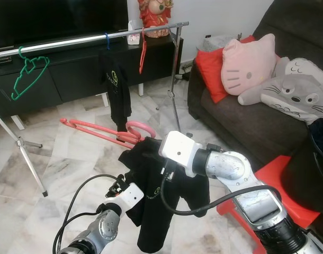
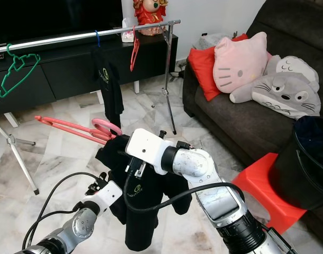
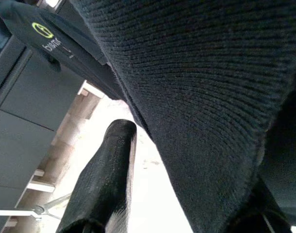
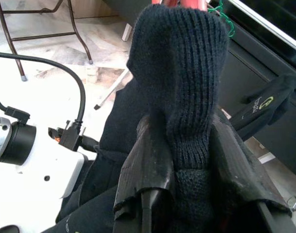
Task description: Hang hanger
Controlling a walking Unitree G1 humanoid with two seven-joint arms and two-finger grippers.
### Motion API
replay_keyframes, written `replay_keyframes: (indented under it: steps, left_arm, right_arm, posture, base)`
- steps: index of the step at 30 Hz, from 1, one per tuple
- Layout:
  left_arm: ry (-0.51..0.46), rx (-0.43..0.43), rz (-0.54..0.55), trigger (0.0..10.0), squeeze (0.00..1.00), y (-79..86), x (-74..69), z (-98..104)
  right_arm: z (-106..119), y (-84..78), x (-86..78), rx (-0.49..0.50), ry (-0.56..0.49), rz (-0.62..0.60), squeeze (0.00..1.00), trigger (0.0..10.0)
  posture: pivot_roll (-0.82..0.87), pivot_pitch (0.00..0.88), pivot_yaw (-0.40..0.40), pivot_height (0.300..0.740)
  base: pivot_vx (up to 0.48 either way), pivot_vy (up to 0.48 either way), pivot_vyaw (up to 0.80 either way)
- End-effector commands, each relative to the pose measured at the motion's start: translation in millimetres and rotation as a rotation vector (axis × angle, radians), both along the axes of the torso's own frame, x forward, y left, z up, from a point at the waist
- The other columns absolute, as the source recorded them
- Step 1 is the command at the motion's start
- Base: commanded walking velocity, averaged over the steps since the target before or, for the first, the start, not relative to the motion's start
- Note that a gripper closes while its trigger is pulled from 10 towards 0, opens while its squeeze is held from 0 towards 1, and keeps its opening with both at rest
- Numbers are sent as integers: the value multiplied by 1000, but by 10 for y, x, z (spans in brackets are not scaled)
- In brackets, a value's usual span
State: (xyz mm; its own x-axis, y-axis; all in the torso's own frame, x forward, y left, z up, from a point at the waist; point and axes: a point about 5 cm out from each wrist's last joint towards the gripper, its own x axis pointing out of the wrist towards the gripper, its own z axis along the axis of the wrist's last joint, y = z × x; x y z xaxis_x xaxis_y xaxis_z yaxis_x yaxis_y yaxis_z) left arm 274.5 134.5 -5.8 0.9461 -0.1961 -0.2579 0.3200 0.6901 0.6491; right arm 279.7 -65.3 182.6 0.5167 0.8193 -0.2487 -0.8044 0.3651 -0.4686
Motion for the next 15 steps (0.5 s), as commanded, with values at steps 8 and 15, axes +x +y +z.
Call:
replay_keyframes:
  steps: [8, 15]
  left_arm:
    - [22, -45, 17, 0, 0, 16, -17, -14]
    - [30, -40, -2, 0, 0, 22, -16, -13]
  right_arm:
    - [122, 48, -55, 29, -53, 26, 0, 0]
    - [120, 47, -51, 31, -53, 20, 0, 0]
  posture:
    - [-174, 0, -33, 740]
    - [-171, 0, -30, 740]
  base:
    - [0, 0, 0]
    - [0, 0, 0]
